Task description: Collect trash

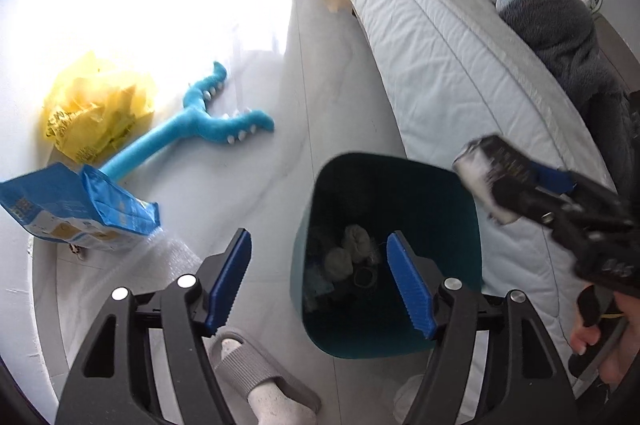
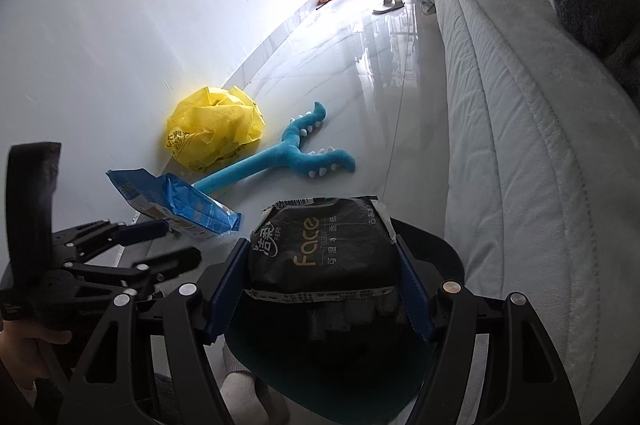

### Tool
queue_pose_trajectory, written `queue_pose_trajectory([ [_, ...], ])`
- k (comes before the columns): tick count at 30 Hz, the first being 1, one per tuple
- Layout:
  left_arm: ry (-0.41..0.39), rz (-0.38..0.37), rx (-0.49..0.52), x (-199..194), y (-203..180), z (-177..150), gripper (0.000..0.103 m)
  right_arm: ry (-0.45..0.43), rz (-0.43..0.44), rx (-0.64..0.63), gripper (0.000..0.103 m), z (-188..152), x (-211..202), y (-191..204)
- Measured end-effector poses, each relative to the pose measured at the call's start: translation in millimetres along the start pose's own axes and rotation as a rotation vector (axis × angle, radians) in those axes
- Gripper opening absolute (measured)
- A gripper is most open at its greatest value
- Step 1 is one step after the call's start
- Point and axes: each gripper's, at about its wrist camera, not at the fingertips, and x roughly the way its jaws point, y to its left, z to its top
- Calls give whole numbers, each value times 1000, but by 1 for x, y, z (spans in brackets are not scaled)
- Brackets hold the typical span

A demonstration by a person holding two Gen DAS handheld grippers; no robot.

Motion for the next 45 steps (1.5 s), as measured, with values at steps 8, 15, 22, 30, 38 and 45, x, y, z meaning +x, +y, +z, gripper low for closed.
queue_pose_trajectory([
  [8, -168, 37, 1, -39, 10, 8, 75, 110, -45, -24, 71, -13, 46, 4],
  [15, -236, 37, -1, -60, 12, 11, 75, 231, -28, 29, 71, -30, 82, -2],
  [22, -308, 19, 13, -84, 4, 14, 75, 325, -88, -5, 71, -46, 108, -5],
  [30, -372, -23, 29, -105, -13, 15, 75, 377, -120, -44, 93, -55, 114, -5],
  [38, -447, -5, 108, -132, -39, 3, 78, 240, -107, -29, 96, -38, 57, 1],
  [45, -527, 37, 198, -165, -73, -12, 90, 69, -168, -32, 99, -26, -27, 0],
])
